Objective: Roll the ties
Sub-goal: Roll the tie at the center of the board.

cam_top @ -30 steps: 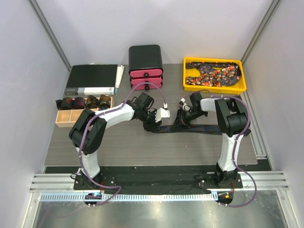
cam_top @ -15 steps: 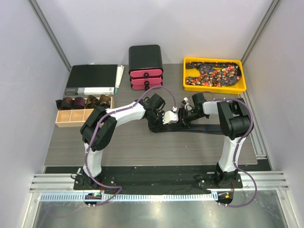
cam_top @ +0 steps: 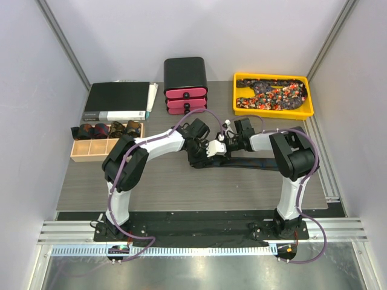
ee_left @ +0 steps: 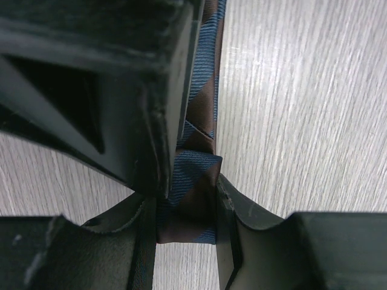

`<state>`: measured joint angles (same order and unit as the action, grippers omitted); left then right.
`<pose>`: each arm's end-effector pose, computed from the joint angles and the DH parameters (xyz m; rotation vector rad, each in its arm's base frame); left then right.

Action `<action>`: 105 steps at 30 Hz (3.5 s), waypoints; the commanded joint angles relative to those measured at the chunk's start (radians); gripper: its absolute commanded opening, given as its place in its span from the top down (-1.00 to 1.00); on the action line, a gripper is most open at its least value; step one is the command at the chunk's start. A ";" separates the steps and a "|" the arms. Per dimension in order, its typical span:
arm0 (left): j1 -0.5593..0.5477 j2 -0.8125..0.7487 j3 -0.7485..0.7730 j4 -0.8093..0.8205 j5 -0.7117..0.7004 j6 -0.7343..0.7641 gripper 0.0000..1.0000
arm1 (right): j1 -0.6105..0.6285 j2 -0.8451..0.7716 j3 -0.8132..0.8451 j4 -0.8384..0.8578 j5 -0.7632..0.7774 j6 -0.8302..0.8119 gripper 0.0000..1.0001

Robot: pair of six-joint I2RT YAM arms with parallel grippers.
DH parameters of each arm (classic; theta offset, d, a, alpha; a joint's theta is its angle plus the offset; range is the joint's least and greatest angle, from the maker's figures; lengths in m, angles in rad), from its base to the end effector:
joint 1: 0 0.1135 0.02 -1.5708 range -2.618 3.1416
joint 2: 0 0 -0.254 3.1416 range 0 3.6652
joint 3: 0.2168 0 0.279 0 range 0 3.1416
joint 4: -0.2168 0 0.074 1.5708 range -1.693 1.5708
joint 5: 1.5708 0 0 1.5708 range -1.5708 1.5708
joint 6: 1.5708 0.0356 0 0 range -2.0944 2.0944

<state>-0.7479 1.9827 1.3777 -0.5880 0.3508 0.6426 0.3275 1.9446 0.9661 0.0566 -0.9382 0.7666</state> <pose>0.2993 -0.2943 0.1408 1.8261 2.0442 -0.5124 0.3431 0.1469 0.0817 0.1349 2.6572 1.5942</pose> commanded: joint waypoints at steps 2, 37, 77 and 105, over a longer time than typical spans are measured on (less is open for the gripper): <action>0.002 0.033 -0.016 -0.024 -0.036 -0.003 0.74 | 0.036 0.030 -0.009 0.077 0.030 0.020 0.16; 0.190 -0.406 -0.529 0.822 0.315 -0.547 -0.59 | -0.008 0.174 0.012 -0.159 0.039 -0.309 0.97; 0.024 -0.180 -0.565 0.848 0.177 -0.241 0.49 | -0.050 0.168 0.077 -0.319 -0.062 -0.405 0.47; -0.056 0.028 -0.183 0.214 -0.067 -0.258 0.58 | -0.090 0.020 0.137 -0.351 -0.053 -0.426 0.13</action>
<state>-0.7986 1.9461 1.2198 -0.2146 0.3408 0.3859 0.2226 1.9697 1.0630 -0.3462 -1.0233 0.3279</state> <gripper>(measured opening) 0.363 0.477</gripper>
